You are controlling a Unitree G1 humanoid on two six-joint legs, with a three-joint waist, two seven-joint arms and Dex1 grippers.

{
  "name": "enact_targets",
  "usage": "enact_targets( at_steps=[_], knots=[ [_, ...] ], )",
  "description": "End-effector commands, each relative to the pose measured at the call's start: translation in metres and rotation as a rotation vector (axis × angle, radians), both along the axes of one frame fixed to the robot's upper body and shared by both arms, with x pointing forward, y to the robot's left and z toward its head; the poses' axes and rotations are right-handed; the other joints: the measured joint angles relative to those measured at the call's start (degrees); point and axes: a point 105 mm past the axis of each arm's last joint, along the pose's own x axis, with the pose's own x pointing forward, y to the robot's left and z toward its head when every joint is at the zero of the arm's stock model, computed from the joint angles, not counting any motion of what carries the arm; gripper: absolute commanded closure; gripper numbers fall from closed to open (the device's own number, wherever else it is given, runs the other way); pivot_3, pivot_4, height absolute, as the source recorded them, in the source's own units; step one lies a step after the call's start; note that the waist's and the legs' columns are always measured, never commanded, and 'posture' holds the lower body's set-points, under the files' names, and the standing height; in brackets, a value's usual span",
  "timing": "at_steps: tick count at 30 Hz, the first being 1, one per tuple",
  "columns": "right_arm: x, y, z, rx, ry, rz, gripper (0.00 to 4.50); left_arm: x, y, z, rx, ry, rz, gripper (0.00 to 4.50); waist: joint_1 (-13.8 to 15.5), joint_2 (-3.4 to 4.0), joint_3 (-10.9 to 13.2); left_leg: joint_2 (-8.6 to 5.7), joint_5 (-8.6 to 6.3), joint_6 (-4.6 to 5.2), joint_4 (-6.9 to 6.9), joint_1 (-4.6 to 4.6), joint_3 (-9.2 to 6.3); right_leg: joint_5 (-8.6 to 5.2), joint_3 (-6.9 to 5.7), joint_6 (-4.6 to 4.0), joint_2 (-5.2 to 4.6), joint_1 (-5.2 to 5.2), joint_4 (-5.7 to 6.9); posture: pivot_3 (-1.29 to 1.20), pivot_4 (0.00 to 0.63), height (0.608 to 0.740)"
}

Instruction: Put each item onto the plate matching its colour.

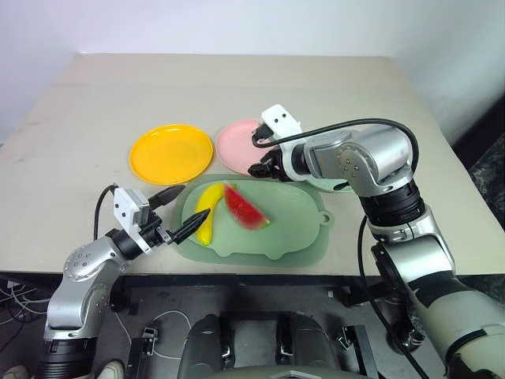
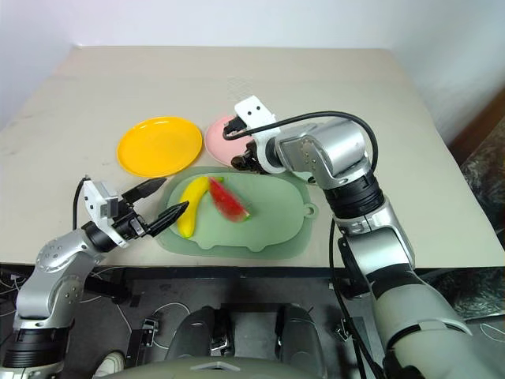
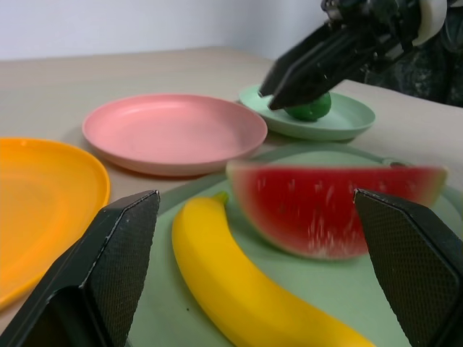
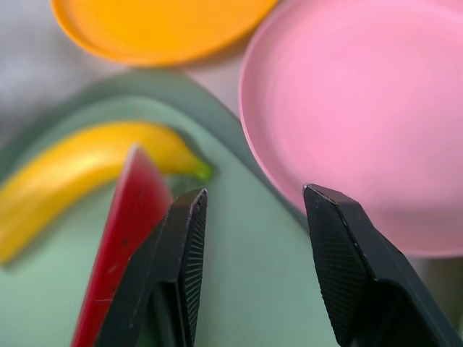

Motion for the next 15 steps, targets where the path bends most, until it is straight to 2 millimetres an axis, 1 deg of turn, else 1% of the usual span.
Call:
enact_targets(
  at_steps=[1,3,6,8,11,15],
  knots=[
    [-0.011,0.013,0.017,0.072,-0.019,0.066,2.12,-0.004,0.001,0.013,0.010,-0.061,0.001,0.00,0.0,0.00,0.0,0.00,0.00,0.00,0.00,0.00,0.00,0.00,0.00,0.00,0.00,0.00,0.00,0.00,0.150,0.695],
    [-0.017,0.018,0.020,0.098,-0.001,0.088,1.71,-0.004,0.001,0.014,0.009,-0.061,0.003,0.00,-0.1,0.00,0.0,0.01,0.00,0.00,0.00,0.00,0.00,0.00,0.00,0.00,0.01,-0.01,0.01,0.00,0.150,0.695],
    [-0.023,0.023,0.020,0.111,0.044,0.088,0.69,-0.004,0.001,0.014,0.010,-0.059,0.003,0.00,-0.1,0.00,0.0,0.02,0.00,-0.01,0.00,-0.01,0.00,0.00,0.00,0.00,0.01,-0.01,0.01,0.00,0.150,0.695],
    [-0.027,0.024,0.016,0.094,0.084,0.073,0.03,-0.005,0.001,0.014,0.014,-0.058,0.002,0.00,0.0,0.00,0.0,0.01,0.00,0.00,0.01,-0.01,0.00,0.00,0.00,0.00,0.01,-0.01,0.01,0.00,0.150,0.695],
    [-0.029,0.027,0.004,0.075,0.150,0.055,0.03,-0.005,0.001,0.014,0.019,-0.057,0.000,0.00,0.0,0.00,0.0,0.01,0.00,0.00,0.01,-0.02,-0.02,0.00,-0.01,-0.01,0.00,0.00,0.01,0.00,0.150,0.695],
    [-0.031,0.030,-0.011,0.044,0.180,0.044,0.03,-0.004,0.001,0.014,0.023,-0.055,-0.005,0.00,0.0,0.00,0.0,0.01,0.00,0.00,0.01,-0.04,-0.02,0.00,-0.01,-0.01,-0.01,-0.03,0.01,0.00,0.150,0.695]
  ],
)
